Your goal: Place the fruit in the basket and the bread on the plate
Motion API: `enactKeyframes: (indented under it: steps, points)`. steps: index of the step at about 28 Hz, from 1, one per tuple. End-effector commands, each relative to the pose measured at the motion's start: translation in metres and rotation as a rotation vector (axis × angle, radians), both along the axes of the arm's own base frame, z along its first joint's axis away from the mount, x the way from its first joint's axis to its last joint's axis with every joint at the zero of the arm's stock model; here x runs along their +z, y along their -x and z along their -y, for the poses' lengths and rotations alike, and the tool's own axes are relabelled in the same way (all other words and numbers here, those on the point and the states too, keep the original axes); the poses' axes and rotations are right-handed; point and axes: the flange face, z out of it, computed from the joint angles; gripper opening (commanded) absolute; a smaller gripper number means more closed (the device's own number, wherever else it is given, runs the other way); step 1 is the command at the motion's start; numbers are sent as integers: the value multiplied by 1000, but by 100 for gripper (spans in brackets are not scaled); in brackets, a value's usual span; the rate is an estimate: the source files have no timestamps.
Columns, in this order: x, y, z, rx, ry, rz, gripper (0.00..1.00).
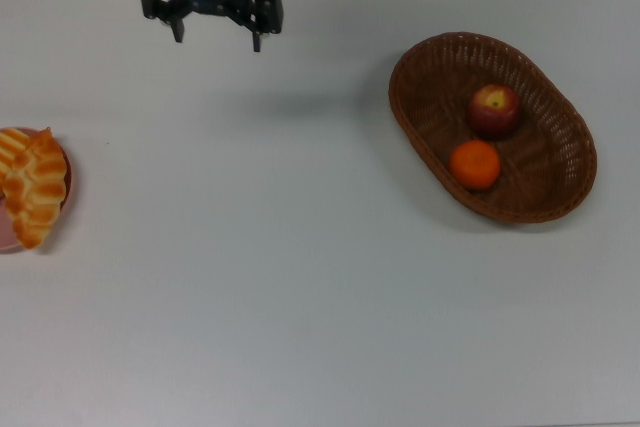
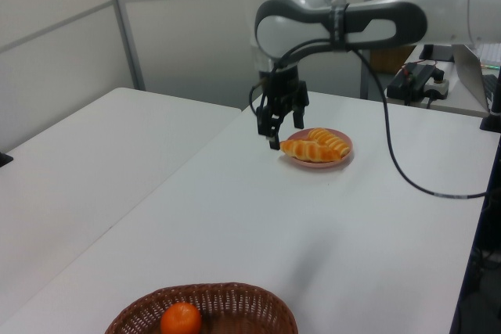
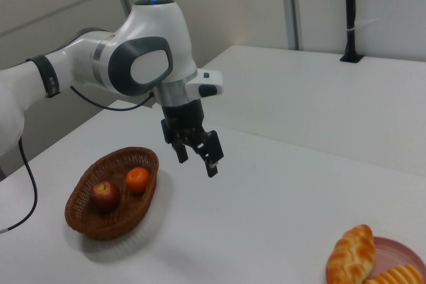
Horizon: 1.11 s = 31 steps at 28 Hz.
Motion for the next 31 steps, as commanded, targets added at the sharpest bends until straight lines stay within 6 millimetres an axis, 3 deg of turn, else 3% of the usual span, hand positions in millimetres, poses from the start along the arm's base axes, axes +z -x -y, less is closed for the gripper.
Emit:
enactKeyframes:
  steps: [1, 5, 31]
  points:
    - [13, 12, 21, -33, 1, 0, 100]
    - [21, 15, 23, -28, 14, 13, 100]
    - [21, 15, 29, -29, 18, 17, 100]
